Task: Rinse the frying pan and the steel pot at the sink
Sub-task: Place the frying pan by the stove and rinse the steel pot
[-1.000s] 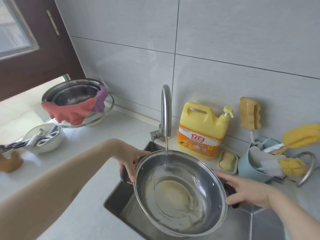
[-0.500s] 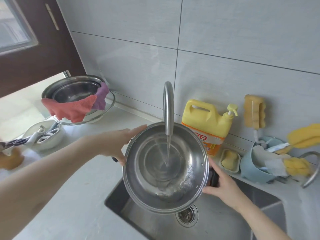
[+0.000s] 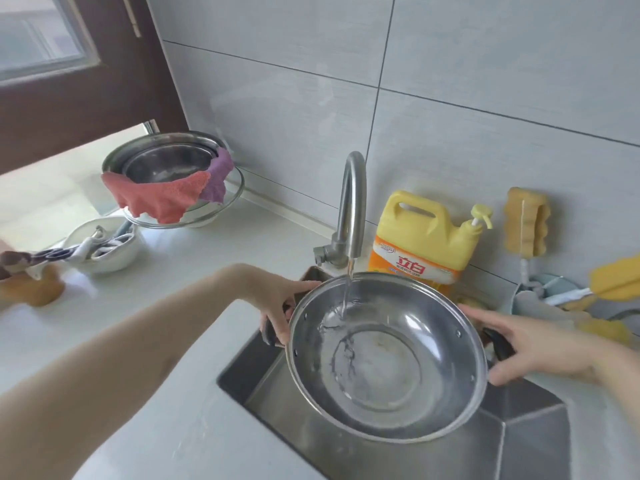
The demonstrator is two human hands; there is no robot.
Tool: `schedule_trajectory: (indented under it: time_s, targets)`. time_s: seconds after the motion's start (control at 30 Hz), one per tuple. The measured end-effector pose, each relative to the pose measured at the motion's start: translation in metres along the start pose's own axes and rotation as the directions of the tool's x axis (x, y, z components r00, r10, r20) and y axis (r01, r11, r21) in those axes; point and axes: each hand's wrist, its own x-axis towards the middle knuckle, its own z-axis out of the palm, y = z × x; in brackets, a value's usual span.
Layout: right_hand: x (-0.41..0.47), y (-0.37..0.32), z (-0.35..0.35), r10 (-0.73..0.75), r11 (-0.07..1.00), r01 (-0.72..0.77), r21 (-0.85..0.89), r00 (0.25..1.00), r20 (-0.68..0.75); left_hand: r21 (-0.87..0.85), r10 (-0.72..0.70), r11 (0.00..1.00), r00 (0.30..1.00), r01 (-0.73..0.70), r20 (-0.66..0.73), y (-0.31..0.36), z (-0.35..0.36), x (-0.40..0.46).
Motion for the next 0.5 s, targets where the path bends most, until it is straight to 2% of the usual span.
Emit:
schedule_trajectory:
  time_s: [0.07, 0.17, 0.27, 0.33, 0.43, 0.5]
  targets:
    - [0.004, 0.01, 0.025, -0.038, 0.986, 0.04, 0.159, 0.999, -0.014, 0.1, -0.069, 0.993, 0.998, 0.069, -0.008, 0.011, -0.012, -0.008]
    - [0.019, 0.02, 0.069, -0.091, 0.954, 0.135, 0.269, 0.981, -0.169, 0.171, -0.116, 0.978, 0.992, 0.123, -0.048, 0.027, -0.027, -0.021]
    - [0.041, 0.033, 0.107, -0.076, 0.964, 0.156, 0.215, 0.937, -0.339, 0.21, -0.095, 0.969, 0.982, 0.129, -0.165, 0.034, -0.035, -0.029]
    - [0.051, 0.033, 0.119, -0.033, 0.968, 0.144, 0.204, 0.884, -0.466, 0.249, -0.023, 0.964, 0.963, 0.092, -0.268, 0.028, -0.036, -0.027]
    - [0.054, 0.025, 0.116, -0.061, 0.978, 0.164, 0.125, 0.808, -0.585, 0.315, 0.117, 0.949, 0.895, 0.027, -0.43, 0.008, -0.03, -0.019]
    - [0.048, 0.016, 0.1, -0.121, 0.985, 0.173, 0.027, 0.784, -0.609, 0.297, 0.162, 0.955, 0.851, -0.007, -0.499, -0.006, -0.02, -0.014]
